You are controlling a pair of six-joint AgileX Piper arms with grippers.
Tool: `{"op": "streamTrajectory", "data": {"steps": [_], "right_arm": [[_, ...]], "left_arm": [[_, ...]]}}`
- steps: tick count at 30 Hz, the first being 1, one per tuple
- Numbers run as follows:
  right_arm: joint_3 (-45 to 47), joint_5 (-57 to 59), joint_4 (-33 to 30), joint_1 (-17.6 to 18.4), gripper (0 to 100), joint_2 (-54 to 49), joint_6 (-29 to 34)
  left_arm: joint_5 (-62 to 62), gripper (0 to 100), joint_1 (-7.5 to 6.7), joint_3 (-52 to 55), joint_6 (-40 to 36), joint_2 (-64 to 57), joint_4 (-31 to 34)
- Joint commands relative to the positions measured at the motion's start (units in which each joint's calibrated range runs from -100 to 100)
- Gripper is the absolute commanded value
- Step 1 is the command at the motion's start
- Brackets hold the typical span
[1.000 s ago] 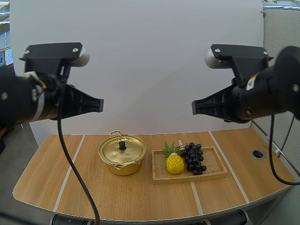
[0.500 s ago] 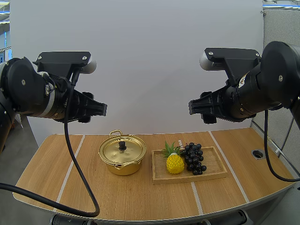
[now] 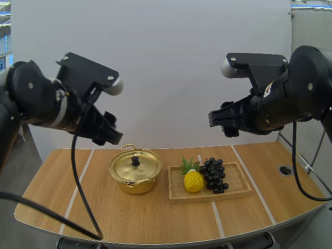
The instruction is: Open the pot, put the grape inside, and close it
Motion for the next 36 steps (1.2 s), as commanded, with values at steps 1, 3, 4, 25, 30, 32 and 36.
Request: {"op": "streamTrajectory", "data": {"steps": [1, 3, 4, 25, 30, 32, 36], "right_arm": [[-0.29, -1.26, -0.27, -0.18, 100, -0.06, -0.39], [-0.29, -1.04, -0.27, -0.18, 100, -0.06, -0.39], [-0.29, -1.04, -0.27, -0.18, 100, -0.06, -0.39], [-0.29, -1.04, -0.27, -0.18, 100, -0.06, -0.39], [-0.29, -1.04, -0.27, -0.18, 100, -0.06, -0.39], [-0.29, -1.04, -0.27, -0.18, 100, -0.06, -0.39], [-0.29, -1.04, -0.27, -0.18, 100, -0.06, -0.39]], "left_arm": [[-2.38, 100, -0.17, -0.1, 3.42, 4.98, -3.29], [-3.66, 100, -0.17, -0.1, 5.34, 9.27, -4.77], [-3.81, 100, -0.17, -0.1, 6.51, 11.53, -5.79], [-12.98, 100, -3.74, -7.72, 11.27, 45.01, -8.54], [-13.0, 100, -3.74, -9.45, 11.26, 50.35, -8.27], [-13.0, 100, -3.74, -9.68, 11.26, 52.05, -8.14], [-15.71, 100, -3.74, -9.68, 11.26, 54.54, -8.14]]}}
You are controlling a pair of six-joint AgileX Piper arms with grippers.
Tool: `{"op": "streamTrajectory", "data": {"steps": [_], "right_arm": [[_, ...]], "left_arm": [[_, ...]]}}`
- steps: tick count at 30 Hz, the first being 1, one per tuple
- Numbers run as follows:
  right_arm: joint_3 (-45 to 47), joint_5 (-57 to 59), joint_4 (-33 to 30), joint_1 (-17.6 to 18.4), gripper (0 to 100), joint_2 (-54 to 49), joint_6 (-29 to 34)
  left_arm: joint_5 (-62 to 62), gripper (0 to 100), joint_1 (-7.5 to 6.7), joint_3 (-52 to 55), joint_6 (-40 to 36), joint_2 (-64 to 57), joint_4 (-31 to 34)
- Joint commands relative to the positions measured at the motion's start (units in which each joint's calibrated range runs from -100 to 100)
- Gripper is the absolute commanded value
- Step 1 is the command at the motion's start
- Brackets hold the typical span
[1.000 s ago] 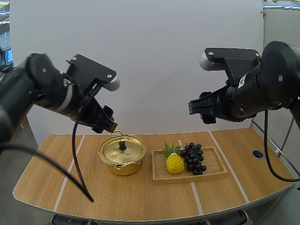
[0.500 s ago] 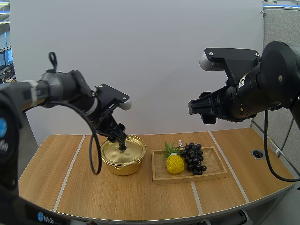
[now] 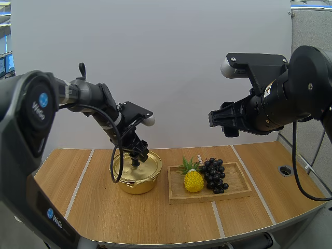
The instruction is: Open the pot, put the grape inside, and close it
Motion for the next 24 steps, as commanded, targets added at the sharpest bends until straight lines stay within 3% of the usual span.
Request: {"op": "streamTrajectory", "data": {"steps": [1, 18, 19, 21, 24], "right_arm": [[-0.29, -1.04, -0.27, -0.18, 100, -0.06, -0.39], [-0.29, -1.04, -0.27, -0.18, 100, -0.06, -0.39], [-0.29, -1.04, -0.27, -0.18, 100, -0.06, -0.39], [-0.29, -1.04, -0.27, -0.18, 100, -0.06, -0.39], [-0.29, -1.04, -0.27, -0.18, 100, -0.06, -0.39]], "left_arm": [[-3.42, 100, -0.22, -0.65, -0.41, 3.19, -0.86], [-5.61, 100, -0.22, -0.65, -0.96, 7.47, 0.22], [-5.96, 93, -0.22, -0.65, -1.52, 7.47, 0.1], [-6.55, 65, -0.22, -0.65, -2.02, 7.47, 0.1], [-6.5, 16, -0.22, -0.65, -2.02, 7.22, 0.1]]}}
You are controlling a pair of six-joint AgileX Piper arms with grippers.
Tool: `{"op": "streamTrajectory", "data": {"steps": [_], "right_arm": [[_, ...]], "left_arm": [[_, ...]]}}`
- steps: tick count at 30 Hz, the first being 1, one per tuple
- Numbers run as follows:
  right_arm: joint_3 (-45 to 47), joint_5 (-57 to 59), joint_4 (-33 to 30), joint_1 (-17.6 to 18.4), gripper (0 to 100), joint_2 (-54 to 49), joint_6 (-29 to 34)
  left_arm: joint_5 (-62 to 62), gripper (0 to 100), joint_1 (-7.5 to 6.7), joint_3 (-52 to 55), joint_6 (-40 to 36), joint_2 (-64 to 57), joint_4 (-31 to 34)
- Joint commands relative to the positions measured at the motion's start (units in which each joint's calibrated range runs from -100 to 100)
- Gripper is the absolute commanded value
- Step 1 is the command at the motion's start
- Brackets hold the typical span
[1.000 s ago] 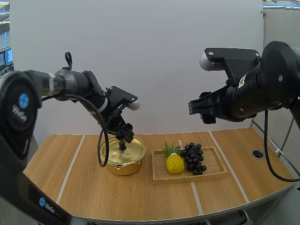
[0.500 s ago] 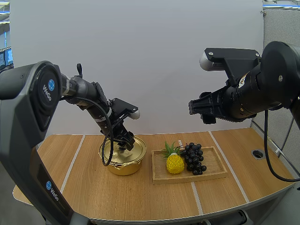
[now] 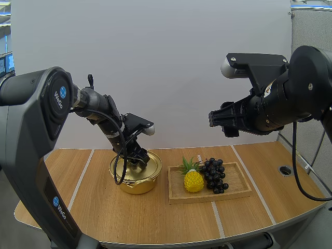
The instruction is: Open the pot, put the grape inside, and close it
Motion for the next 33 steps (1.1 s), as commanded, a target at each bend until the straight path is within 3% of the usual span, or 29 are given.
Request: {"op": "streamTrajectory", "data": {"steps": [1, 15, 27, 33], "right_arm": [[-0.29, -1.04, -0.27, -0.18, 100, -0.06, -0.39], [-0.29, -1.04, -0.27, -0.18, 100, -0.06, -0.39], [-0.29, -1.04, -0.27, -0.18, 100, -0.06, -0.39], [-0.29, -1.04, -0.27, -0.18, 100, -0.06, -0.39]], "left_arm": [[-1.5, 1, -0.22, -0.42, -0.6, -0.1, -0.03], [6.74, 0, -0.22, -4.73, -1.41, -9.36, 0.22], [9.61, 0, -0.09, -22.0, -5.11, -27.92, 1.52], [7.69, 0, -0.09, -33.09, -11.16, -33.71, 6.44]]}}
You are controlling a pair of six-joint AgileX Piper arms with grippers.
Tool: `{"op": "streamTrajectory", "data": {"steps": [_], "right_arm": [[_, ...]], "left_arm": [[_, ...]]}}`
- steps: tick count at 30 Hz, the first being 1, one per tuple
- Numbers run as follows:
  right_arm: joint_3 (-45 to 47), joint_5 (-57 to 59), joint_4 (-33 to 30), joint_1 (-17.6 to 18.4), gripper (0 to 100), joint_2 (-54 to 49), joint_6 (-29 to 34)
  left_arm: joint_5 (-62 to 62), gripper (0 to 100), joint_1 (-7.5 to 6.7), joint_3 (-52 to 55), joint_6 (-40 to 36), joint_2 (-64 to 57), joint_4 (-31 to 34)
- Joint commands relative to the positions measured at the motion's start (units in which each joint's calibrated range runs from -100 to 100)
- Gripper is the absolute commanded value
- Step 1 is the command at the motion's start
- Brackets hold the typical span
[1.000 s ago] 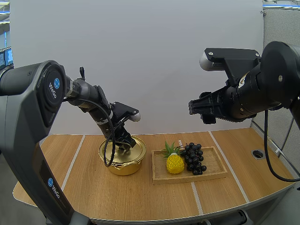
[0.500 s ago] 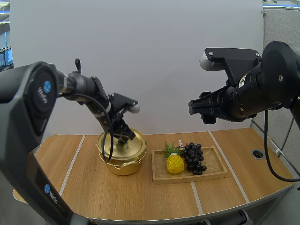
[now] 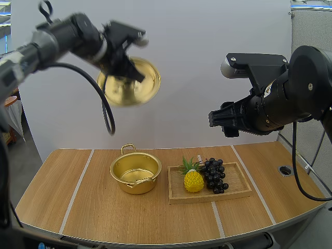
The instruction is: Open the pot, put the grape inside, and close it
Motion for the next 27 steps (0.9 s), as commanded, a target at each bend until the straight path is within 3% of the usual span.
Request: {"op": "streamTrajectory", "data": {"steps": [1, 12, 20, 27], "right_arm": [[-0.29, -1.04, -0.27, -0.18, 100, -0.06, -0.39], [-0.29, -1.88, -0.27, -0.18, 100, -0.06, -0.39], [-0.29, -6.7, -0.27, -0.18, 100, -0.06, 0.0], [-0.29, -13.67, -0.27, -0.18, 100, 5.96, 1.36]], "left_arm": [[-2.54, 0, -0.09, -8.24, -5.89, -4.18, 4.65], [-13.58, 0, -0.09, -23.36, -11.52, -6.17, 13.01], [-30.84, 0, -0.09, -24.38, -11.52, -6.41, 13.12], [-32.38, 0, -0.09, -24.38, -11.52, -6.41, 13.12]]}}
